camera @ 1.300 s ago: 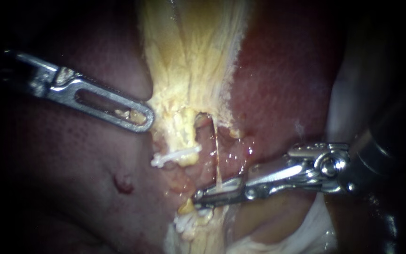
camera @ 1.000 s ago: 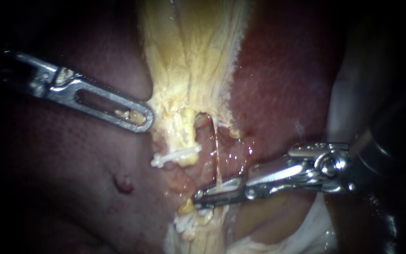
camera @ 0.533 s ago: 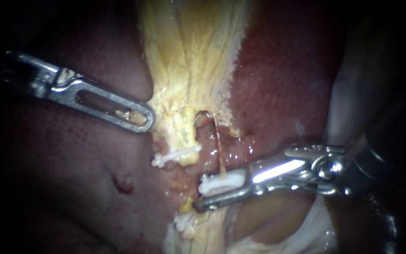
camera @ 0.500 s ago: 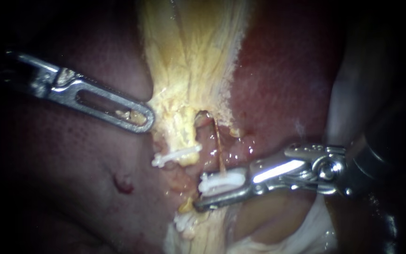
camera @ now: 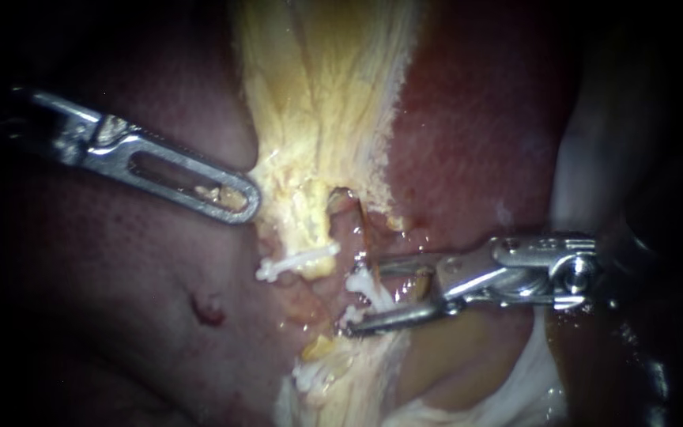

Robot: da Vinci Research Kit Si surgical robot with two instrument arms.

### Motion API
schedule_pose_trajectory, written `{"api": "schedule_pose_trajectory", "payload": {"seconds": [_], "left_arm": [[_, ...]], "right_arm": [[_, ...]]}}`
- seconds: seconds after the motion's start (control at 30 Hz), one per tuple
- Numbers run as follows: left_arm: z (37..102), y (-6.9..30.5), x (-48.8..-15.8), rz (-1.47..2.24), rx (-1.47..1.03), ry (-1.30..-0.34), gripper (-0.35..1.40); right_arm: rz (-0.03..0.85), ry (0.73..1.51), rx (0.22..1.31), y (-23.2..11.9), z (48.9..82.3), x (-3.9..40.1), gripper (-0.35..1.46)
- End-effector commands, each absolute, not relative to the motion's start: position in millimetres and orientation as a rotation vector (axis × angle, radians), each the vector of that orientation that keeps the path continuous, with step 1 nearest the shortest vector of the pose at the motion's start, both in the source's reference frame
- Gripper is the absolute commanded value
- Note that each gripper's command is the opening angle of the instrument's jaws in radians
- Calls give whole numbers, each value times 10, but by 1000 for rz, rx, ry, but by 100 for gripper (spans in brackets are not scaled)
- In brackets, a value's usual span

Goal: Going back second clip right tube

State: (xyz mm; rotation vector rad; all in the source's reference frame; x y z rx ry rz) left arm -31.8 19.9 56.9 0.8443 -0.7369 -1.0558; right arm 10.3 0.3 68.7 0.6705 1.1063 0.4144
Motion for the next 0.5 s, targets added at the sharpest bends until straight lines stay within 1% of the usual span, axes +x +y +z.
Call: {"api": "schedule_pose_trajectory", "payload": {"seconds": [0.03,0.23,0.5], "left_arm": [[569,199,-318,-1056,844,-737,-35],[569,199,-318,-1056,844,-737,-35],[569,199,-317,-1055,844,-737,-35]], "right_arm": [[411,1108,671,4,683,99,49],[410,1109,682,7,667,86,50],[379,1121,667,16,653,76,50]]}}
